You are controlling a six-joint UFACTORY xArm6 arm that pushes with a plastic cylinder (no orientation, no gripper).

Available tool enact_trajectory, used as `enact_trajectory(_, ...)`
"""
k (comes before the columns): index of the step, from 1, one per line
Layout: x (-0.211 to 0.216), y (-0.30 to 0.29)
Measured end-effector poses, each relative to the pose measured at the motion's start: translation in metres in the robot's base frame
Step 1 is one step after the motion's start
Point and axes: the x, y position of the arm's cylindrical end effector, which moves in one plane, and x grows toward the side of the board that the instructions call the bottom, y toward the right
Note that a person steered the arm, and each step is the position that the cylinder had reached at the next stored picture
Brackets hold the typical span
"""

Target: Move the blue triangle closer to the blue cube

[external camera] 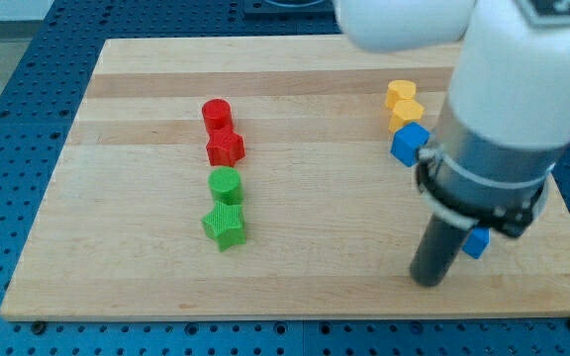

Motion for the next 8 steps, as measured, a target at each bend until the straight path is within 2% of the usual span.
enact_trajectory(3, -0.010, 0.070)
enact_trajectory(5, -0.014, 0.086)
enact_trajectory(7, -0.070, 0.060)
enact_trajectory(8, -0.077, 0.049)
